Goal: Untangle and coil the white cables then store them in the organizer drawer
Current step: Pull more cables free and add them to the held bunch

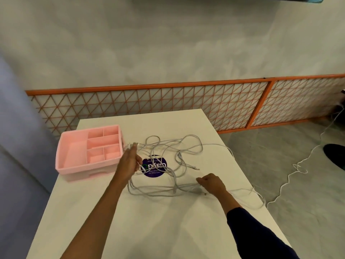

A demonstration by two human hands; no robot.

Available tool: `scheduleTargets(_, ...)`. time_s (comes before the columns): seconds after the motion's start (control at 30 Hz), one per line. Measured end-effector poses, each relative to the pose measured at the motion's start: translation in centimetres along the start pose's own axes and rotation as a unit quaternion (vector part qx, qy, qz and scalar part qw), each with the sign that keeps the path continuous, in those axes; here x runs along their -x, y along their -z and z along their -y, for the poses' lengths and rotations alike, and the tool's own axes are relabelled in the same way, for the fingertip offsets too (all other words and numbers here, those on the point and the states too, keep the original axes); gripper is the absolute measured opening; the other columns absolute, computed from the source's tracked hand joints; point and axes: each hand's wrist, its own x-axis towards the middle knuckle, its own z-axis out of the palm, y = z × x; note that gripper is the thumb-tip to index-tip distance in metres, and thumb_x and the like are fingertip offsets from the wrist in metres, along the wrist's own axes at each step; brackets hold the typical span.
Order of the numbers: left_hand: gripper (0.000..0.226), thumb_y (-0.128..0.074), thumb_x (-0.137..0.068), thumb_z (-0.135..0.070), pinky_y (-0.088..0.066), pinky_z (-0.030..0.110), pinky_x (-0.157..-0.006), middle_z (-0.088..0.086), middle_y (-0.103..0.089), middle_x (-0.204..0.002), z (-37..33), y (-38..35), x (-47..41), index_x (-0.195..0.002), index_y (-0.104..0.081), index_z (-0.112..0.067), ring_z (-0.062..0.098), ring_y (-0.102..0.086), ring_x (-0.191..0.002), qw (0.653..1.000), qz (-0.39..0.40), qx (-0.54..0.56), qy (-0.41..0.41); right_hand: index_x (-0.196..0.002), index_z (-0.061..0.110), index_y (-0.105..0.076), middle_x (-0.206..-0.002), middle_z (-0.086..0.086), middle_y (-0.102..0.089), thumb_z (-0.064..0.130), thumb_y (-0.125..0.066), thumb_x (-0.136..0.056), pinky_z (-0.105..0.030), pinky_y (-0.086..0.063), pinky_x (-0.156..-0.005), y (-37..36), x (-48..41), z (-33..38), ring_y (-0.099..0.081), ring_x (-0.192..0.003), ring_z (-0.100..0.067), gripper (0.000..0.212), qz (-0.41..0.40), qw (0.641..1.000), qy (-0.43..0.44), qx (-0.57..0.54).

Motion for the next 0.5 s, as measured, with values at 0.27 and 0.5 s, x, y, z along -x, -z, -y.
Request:
scheduleTargets(0.27, 0.042, -0.03, -0.104, -0.039, -0.014, 0.011, -0.035, -0.014, -0.028, -0.039, -0.7, 9.2, -1.4, -0.066, -0.031, -0.022, 0.002, -0.022, -0.032, 0.926, -0.187, 0.327, -0.004, -0.058, 0.026, -0.044, -0.077, 0.0, -0.057, 0.05, -0.041, -0.096, -0.033, -0.033, -0.088, -0.8, -0.4, -3.0, -0.06, -0.097, -0.027, 0.044, -0.084, 0.99, -0.029, 0.112)
scheduleTargets(0.5, 0.04, -0.032, -0.104, -0.038, -0.014, 0.015, -0.034, -0.009, -0.025, -0.047, 1.1, 8.7, -0.3, -0.068, -0.032, -0.021, 0.003, -0.021, -0.033, 0.883, -0.227, 0.41, 0.017, -0.1, 0.022, -0.061, -0.104, 0.001, -0.062, 0.048, -0.034, -0.098, -0.035, -0.028, -0.096, -1.6, -0.5, -3.2, -0.056, -0.111, -0.02, 0.037, -0.036, 0.981, -0.054, 0.184)
